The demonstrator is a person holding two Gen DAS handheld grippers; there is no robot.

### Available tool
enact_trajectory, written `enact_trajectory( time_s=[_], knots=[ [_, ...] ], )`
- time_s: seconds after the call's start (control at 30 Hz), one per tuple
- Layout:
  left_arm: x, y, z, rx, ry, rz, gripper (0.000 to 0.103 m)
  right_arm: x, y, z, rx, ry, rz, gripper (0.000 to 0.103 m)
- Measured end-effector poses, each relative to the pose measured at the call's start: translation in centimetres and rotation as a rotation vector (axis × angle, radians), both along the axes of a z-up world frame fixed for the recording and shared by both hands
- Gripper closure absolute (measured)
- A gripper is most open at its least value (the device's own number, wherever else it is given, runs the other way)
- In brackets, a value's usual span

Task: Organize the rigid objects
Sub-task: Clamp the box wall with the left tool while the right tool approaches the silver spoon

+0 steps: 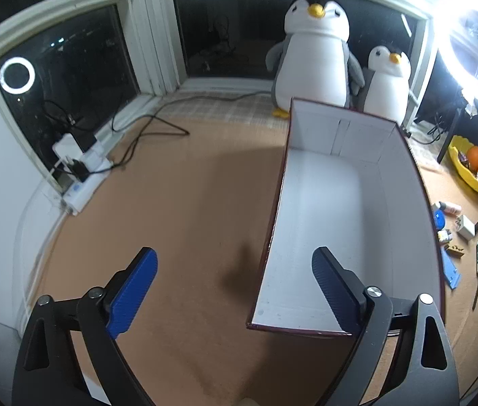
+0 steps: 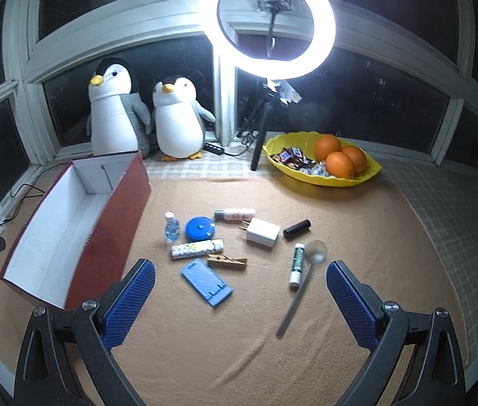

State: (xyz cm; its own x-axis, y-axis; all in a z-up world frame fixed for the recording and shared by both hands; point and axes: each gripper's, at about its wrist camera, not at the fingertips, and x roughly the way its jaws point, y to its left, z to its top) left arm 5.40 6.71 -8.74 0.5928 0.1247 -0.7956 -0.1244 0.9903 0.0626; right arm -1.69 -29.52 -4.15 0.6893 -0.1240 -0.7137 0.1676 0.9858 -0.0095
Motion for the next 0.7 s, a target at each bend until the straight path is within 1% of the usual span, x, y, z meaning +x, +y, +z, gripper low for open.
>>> enact_trajectory(
  time_s=[0.2, 0.27, 0.33, 0.4, 0.47, 0.5, 0.57, 0.67, 0.7],
  knots=[
    [1.1, -0.2, -2.0, 0.002, 0.046, -0.009, 0.013, -0.1, -3.0, -1.4, 0.039, 0.053, -0.084, 0.003],
    [1.6, -0.3, -2.7, 0.002, 0.069, -0.019, 0.025, 0.0, -3.7, -2.0, 0.044, 0.07, -0.105, 0.003],
    [2.0, -0.3, -3.2, 0.006, 0.081, -0.027, 0.028, 0.1, -4.5, -2.7, 0.048, 0.093, -0.122, 0.003],
    [2.1, -0.5, -3.5, 0.013, 0.089, -0.035, 0.034, 0.3, -5.1, -3.3, 0.05, 0.11, -0.134, 0.003],
    [2.4, -0.6, -3.8, 0.016, 0.096, -0.046, 0.045, 0.5, -5.9, -4.0, 0.052, 0.131, -0.155, 0.003],
    [2.5, -0.7, -3.9, 0.017, 0.1, -0.05, 0.048, 0.6, -6.3, -4.3, 0.055, 0.139, -0.164, 0.003],
    [2.7, -0.7, -4.3, 0.01, 0.108, -0.06, 0.06, 1.0, -7.2, -5.1, 0.063, 0.158, -0.188, 0.003],
    [2.8, -0.7, -4.7, 0.002, 0.114, -0.063, 0.068, 1.6, -8.4, -6.0, 0.094, 0.18, -0.217, 0.004],
    [2.8, -0.7, -4.7, -0.004, 0.112, -0.063, 0.071, 1.8, -8.9, -6.3, 0.111, 0.184, -0.227, 0.007]
  ],
)
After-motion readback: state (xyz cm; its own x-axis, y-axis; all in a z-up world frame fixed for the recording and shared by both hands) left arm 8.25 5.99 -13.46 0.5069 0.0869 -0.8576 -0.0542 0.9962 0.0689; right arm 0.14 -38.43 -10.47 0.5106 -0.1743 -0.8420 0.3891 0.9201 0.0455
